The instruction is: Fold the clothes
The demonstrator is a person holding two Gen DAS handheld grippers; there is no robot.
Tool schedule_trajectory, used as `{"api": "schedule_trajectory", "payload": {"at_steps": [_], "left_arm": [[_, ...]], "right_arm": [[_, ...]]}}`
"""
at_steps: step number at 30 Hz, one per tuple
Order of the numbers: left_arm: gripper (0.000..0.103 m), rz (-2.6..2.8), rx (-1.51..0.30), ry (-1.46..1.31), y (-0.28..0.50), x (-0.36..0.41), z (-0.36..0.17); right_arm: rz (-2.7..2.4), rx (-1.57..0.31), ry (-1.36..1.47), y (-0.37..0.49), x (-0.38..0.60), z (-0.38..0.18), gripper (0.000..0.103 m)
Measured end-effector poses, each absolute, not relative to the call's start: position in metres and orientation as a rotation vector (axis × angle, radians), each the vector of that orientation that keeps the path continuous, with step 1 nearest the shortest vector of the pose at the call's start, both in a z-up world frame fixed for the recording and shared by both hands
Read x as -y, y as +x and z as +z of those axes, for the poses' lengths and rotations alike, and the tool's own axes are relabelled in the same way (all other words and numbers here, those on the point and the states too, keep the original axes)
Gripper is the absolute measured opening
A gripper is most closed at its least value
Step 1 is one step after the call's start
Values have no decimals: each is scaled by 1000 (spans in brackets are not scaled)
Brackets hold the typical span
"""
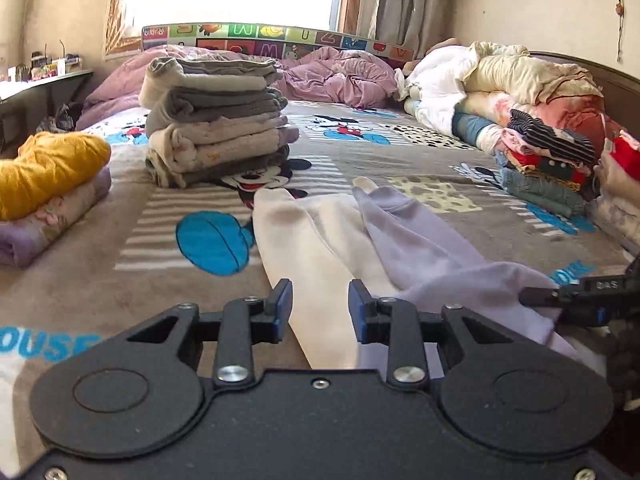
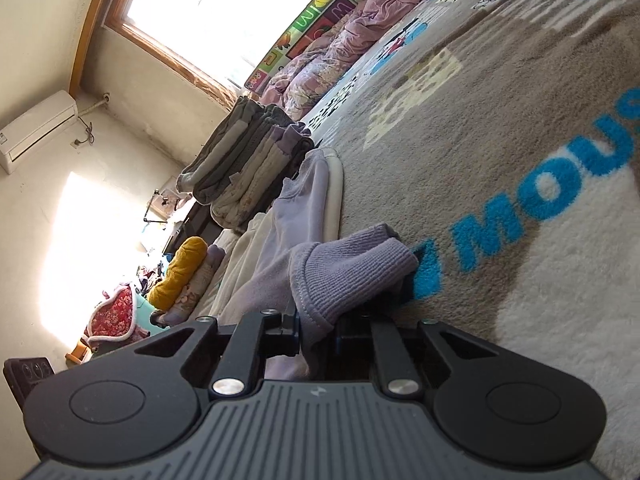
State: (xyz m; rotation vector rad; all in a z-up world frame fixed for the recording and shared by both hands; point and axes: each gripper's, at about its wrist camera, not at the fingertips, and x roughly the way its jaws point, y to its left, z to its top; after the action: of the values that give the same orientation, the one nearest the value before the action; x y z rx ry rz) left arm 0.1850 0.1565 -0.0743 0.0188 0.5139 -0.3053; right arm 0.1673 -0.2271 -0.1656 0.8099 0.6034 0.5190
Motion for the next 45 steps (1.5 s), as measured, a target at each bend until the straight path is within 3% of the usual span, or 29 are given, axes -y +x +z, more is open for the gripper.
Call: {"api": "schedule_trajectory", "payload": {"at_steps": [9, 13, 19, 24, 28, 36, 42, 45], "left_arm": [[28, -322, -503, 97, 294, -124, -84], [27, -218, -674, 134, 338, -118, -114], [26, -251, -605, 67, 331, -123, -97], [26, -281, -676, 27, 333, -125, -106], [26, -301, -586, 30, 289, -142, -79], [26, -246, -584, 15, 170, -178, -74], [25, -258, -641, -69, 94, -176, -91], [20, -269, -685, 17, 80, -151, -103]], "right_arm": [[565, -559, 830, 164, 232, -176, 16], [573, -572, 840, 167, 233, -177, 16], [577, -591, 855, 169, 234, -179, 16], [579, -589, 856, 169, 234, -179, 17], [581, -584, 859, 168, 235, -179, 17], [568, -577, 852, 166, 235, -178, 15], [512, -549, 772, 162, 225, -154, 17], [505, -517, 727, 163, 220, -134, 17]]}}
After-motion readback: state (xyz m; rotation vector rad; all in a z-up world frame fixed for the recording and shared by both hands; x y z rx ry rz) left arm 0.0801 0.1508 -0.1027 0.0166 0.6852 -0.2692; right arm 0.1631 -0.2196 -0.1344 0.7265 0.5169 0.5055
